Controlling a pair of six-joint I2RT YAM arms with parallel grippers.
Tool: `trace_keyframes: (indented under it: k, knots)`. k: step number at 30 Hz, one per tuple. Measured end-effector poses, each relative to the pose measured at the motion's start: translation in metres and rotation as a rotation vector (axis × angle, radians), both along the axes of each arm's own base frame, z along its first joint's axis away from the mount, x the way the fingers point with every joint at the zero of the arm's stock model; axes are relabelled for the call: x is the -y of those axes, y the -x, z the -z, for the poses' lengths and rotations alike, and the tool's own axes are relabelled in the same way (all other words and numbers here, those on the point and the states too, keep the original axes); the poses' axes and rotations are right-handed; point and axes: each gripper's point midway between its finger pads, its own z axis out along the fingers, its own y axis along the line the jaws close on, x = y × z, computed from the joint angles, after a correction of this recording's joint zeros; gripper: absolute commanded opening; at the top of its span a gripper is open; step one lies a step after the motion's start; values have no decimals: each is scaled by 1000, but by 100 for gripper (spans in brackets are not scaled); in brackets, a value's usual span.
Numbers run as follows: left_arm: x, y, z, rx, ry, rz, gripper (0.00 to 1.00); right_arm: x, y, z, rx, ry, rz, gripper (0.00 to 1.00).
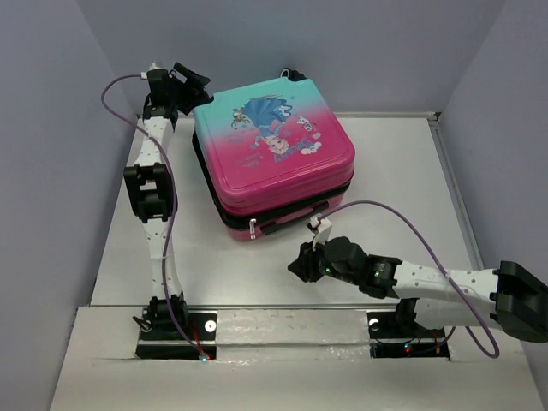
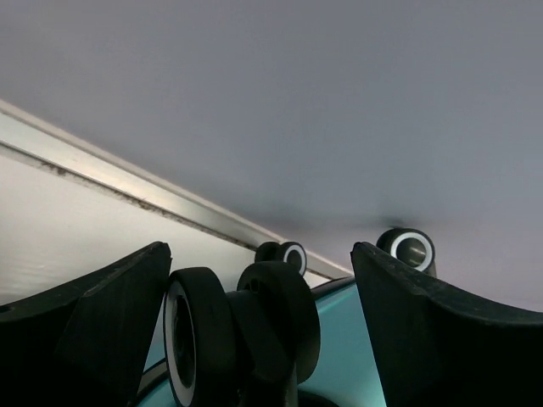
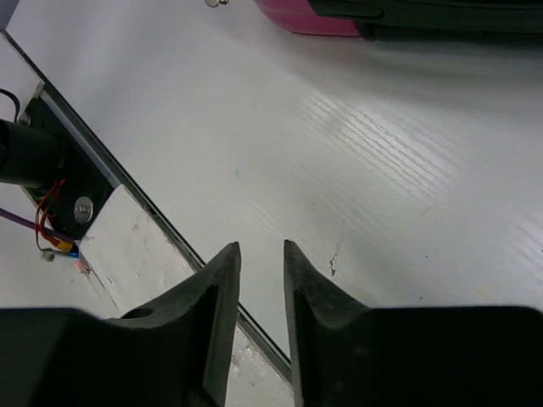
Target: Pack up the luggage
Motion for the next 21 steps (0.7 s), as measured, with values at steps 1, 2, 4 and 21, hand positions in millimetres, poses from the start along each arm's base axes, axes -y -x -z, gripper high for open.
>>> trace_keyframes:
  k: [1,2,4,21]
  knots:
    - [2,-3,0,14,15,3,97,0,-1,-1,2,0,3,55]
    - [4,-5,0,20,27,8,93,0,-2,-1,6,0,7,57]
    - [6,-8,-3,43,54,16,85,1,-4,-2,11,0,15,60]
    - [-6,10,-12,129,122,-29,6,26,-45,-16,40,-34,150,65]
